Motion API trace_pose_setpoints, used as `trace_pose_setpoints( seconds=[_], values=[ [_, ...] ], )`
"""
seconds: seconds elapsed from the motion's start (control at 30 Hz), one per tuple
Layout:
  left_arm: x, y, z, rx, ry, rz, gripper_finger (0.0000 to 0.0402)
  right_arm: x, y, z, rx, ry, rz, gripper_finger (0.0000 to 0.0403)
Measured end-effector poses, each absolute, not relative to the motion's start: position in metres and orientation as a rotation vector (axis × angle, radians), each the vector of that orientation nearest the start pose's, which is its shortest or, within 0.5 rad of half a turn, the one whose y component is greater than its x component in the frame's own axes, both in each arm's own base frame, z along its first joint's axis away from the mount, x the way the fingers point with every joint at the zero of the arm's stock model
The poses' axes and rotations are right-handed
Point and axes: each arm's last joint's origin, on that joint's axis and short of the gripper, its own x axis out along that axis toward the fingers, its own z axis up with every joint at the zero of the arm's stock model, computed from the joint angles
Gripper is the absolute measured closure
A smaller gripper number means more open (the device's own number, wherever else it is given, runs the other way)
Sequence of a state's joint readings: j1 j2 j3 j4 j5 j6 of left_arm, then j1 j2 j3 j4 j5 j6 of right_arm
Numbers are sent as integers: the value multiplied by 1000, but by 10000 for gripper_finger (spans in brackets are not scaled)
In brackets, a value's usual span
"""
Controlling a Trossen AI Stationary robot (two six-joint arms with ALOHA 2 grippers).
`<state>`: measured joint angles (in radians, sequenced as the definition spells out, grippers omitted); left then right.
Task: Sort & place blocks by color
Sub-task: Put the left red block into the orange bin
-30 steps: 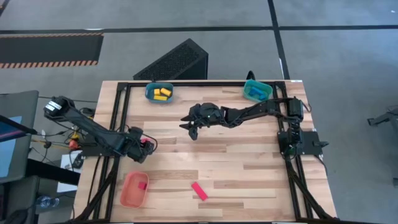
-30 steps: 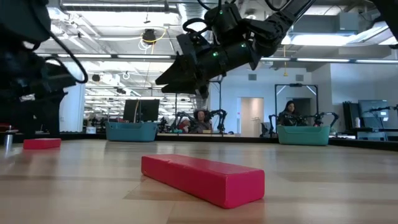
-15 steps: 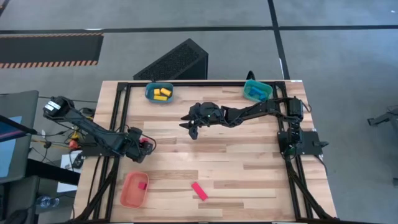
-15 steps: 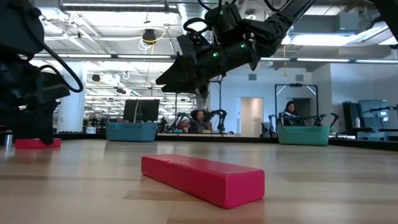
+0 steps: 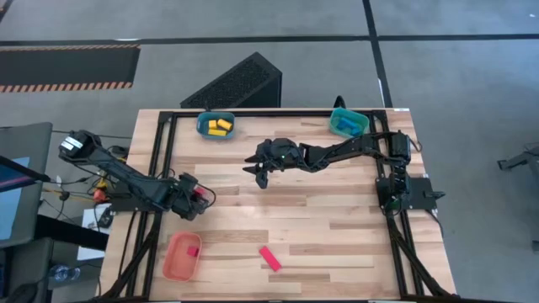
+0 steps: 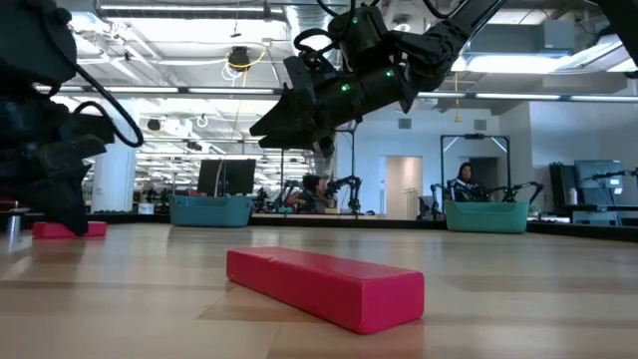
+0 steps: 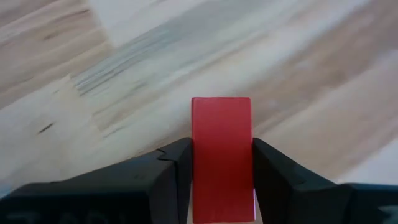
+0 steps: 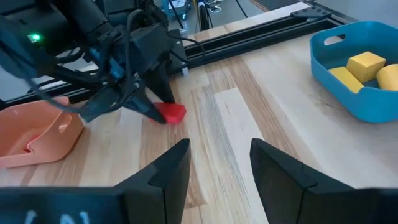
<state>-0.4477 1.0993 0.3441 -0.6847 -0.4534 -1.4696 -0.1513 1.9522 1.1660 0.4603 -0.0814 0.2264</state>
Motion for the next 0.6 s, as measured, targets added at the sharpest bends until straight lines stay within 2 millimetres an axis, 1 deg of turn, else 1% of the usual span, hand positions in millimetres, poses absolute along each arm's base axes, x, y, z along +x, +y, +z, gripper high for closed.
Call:
trace_pose_setpoints(
  seconds=[0.1, 0.2, 0.3, 0.43, 0.6],
  values=[
    [132, -51, 127, -584, 947, 779, 301, 421, -62, 187, 262, 315, -106, 215],
    [143, -59, 136, -526, 853, 669, 301, 421, -62, 187, 260, 312, -108, 218],
    [151, -67, 145, -457, 808, 572, 301, 421, -62, 188, 248, 298, -119, 219],
    [158, -76, 162, -410, 796, 507, 301, 422, -61, 188, 223, 297, -156, 220],
    [161, -90, 180, -419, 786, 430, 300, 422, -54, 188, 198, 303, -155, 220]
  ],
)
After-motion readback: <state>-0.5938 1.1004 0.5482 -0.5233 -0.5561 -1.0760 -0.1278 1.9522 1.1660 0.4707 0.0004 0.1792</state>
